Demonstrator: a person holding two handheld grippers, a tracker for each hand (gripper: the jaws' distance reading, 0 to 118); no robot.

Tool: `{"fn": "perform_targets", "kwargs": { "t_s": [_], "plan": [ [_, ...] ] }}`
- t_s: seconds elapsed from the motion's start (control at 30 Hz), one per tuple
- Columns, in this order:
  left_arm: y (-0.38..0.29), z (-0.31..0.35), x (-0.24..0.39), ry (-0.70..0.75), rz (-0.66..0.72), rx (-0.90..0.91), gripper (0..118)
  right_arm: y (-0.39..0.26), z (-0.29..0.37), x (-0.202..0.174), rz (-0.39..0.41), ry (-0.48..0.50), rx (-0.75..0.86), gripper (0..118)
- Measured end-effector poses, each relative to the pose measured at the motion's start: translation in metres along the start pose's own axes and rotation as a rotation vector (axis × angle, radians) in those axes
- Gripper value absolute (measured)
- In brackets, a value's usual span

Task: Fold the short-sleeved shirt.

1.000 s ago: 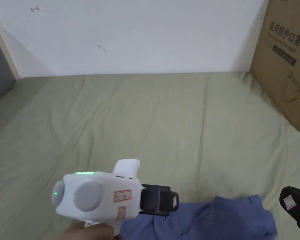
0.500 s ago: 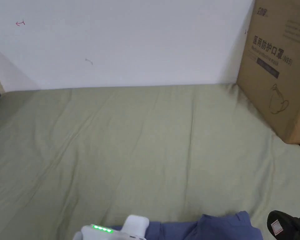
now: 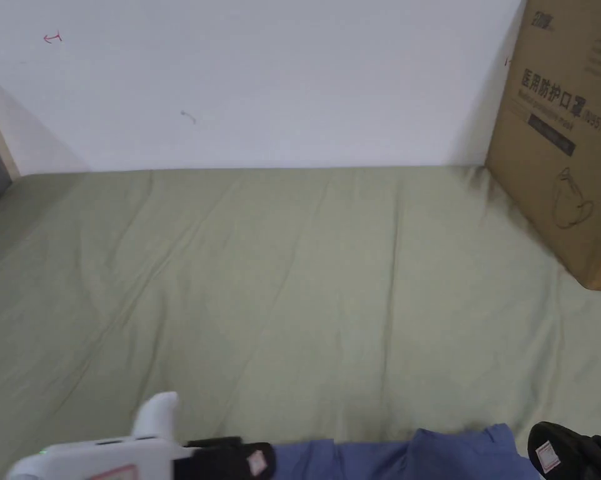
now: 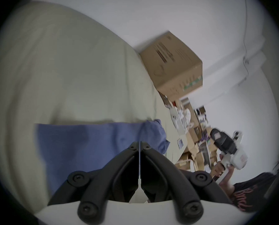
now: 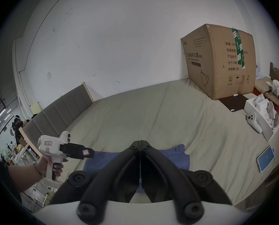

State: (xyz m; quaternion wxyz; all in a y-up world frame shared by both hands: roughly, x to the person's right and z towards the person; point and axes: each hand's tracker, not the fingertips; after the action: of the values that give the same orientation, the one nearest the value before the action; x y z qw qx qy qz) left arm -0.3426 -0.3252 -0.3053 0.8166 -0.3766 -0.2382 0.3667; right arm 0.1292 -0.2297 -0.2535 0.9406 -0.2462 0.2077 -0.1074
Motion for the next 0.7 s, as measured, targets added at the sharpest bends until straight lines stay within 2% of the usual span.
{"fn": "perform_targets", "kwargs": {
  "t_s": [0.03,0.07,0.1,0.17,0.2,0.3,0.43,0.47,0.5,0.53,0.63,0.67,0.7],
  "plan": [
    [0.004,0.017,-0.015,0.011,0.022,0.013,2,0.000,-0.002,-0.001,-0.002,0.001,-0.004,0],
    [0.006,0.030,-0.027,0.039,0.035,0.018,12,-0.001,-0.003,-0.002,-0.003,0.001,-0.007,0],
    [0.007,0.041,-0.042,0.073,0.047,0.025,41,-0.002,-0.005,-0.003,-0.006,0.001,-0.012,0],
    [0.005,0.054,-0.068,0.087,0.087,0.011,106,-0.003,-0.009,-0.004,-0.012,0.003,-0.026,0],
    [0.002,0.055,-0.082,0.081,0.108,-0.002,118,-0.004,-0.011,-0.006,-0.013,0.004,-0.035,0],
    [-0.010,0.050,-0.116,-0.025,0.192,-0.042,118,-0.006,-0.015,-0.015,0.012,0.000,-0.059,0],
    [-0.035,0.008,-0.130,-0.297,0.403,-0.111,118,-0.006,-0.022,-0.028,0.052,-0.002,-0.101,0],
    [-0.037,0.002,-0.125,-0.359,0.396,-0.082,118,-0.006,-0.024,-0.031,0.059,-0.001,-0.108,0],
    [-0.027,-0.006,-0.169,-0.431,0.372,-0.040,118,-0.005,-0.026,-0.035,0.069,-0.001,-0.115,0],
    [-0.024,-0.018,-0.170,-0.484,0.393,-0.056,118,-0.005,-0.027,-0.038,0.080,-0.001,-0.119,0],
    [-0.021,-0.054,-0.171,-0.517,0.423,-0.113,117,-0.003,-0.032,-0.048,0.103,0.011,-0.128,0],
    [-0.018,-0.056,-0.169,-0.500,0.368,-0.125,106,-0.003,-0.033,-0.051,0.106,0.019,-0.131,0],
    [-0.017,-0.055,-0.170,-0.473,0.316,-0.117,64,-0.002,-0.035,-0.054,0.109,0.029,-0.133,0]
  ]
}}
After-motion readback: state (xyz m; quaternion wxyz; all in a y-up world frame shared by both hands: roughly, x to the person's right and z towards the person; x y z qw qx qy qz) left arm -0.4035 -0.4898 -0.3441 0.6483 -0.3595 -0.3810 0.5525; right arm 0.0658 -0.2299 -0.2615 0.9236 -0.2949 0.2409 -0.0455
